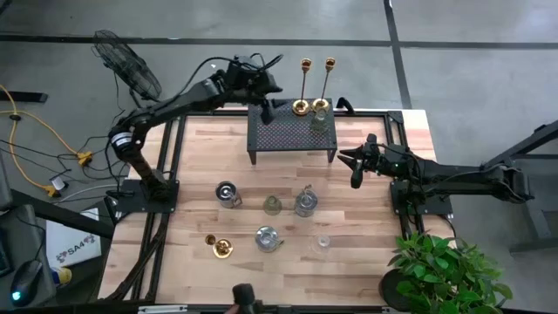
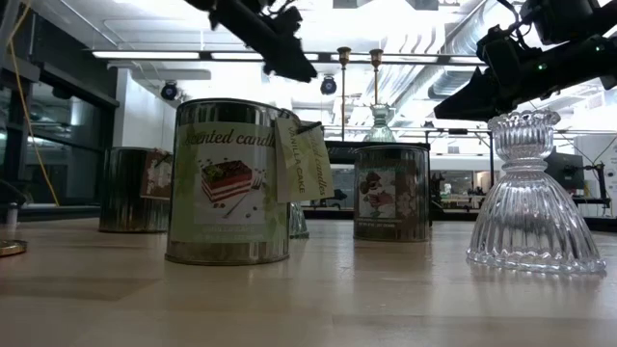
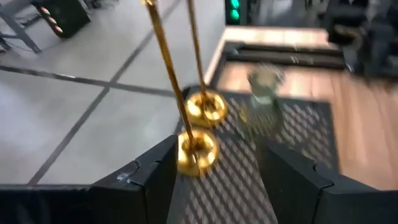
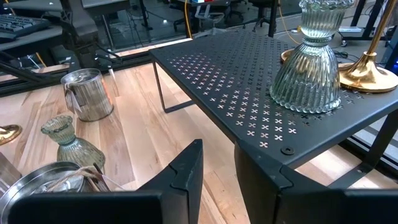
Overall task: Pick & Place candle stick holders
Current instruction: Put the gold candle holder on the shelf aligned with the gold candle holders
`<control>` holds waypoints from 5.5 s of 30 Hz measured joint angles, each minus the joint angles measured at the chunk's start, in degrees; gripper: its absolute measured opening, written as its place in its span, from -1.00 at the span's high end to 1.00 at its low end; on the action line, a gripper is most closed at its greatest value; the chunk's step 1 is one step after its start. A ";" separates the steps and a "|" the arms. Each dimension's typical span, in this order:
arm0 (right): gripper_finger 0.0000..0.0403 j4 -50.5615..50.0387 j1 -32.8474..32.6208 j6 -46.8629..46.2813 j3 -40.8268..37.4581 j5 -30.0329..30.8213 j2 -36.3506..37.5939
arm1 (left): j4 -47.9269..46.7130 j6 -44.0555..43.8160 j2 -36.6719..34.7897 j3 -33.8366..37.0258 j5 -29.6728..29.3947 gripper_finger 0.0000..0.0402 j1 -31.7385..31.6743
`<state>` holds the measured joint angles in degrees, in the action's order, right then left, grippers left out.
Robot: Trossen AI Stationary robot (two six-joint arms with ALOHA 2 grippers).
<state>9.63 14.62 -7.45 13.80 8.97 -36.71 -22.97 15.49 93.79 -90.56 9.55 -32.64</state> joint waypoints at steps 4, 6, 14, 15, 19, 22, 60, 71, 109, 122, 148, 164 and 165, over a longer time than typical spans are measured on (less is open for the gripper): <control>0.58 0.01 0.00 0.00 0.00 0.00 0.00 | -11.48 4.48 -3.88 0.00 3.55 -0.05 0.00; 0.58 0.00 -0.01 0.00 0.00 0.01 0.01 | -18.25 6.84 -6.09 0.00 5.87 -0.05 -0.01; 0.58 0.00 0.00 0.01 0.00 0.01 0.01 | -41.64 9.81 -15.75 0.28 16.27 -0.05 0.04; 0.58 0.02 -0.01 -0.01 0.00 0.00 0.00 | -42.98 9.79 -17.26 0.89 17.01 -0.05 0.31; 0.58 0.02 -0.01 -0.01 0.00 0.00 0.00 | -45.42 7.86 -24.54 6.87 15.84 -0.05 1.82; 0.58 0.01 0.00 0.01 0.00 0.00 0.01 | -46.25 4.99 -32.08 13.34 15.09 -0.05 3.05; 0.58 0.00 0.01 0.01 -0.02 0.00 0.00 | -1.52 -29.29 -56.52 68.85 11.75 -0.05 53.70; 0.58 0.02 0.01 0.00 -0.02 0.00 0.01 | 8.96 -27.32 -44.15 68.85 2.86 -0.05 62.16; 0.58 0.00 0.00 0.01 -0.02 0.00 0.00 | 27.17 -19.59 -40.38 68.85 2.53 0.84 62.29; 0.58 0.01 0.01 0.01 -0.02 0.00 0.00 | 27.16 -19.83 -40.78 68.81 -7.49 0.95 62.29; 0.58 0.00 -0.01 0.00 -0.02 0.00 0.00 | 4.76 -23.76 -45.14 42.42 -52.10 0.95 61.28; 0.58 0.02 0.01 0.01 -0.02 0.00 0.00 | 9.64 -14.20 -45.14 39.56 -41.88 0.95 38.32; 0.58 0.00 0.01 0.01 -0.02 0.00 0.00 | 9.83 -13.93 -45.12 39.56 -40.70 0.95 37.16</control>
<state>9.63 14.63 -7.44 13.78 8.97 -36.71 -13.14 1.56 48.66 -51.00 -31.15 4.51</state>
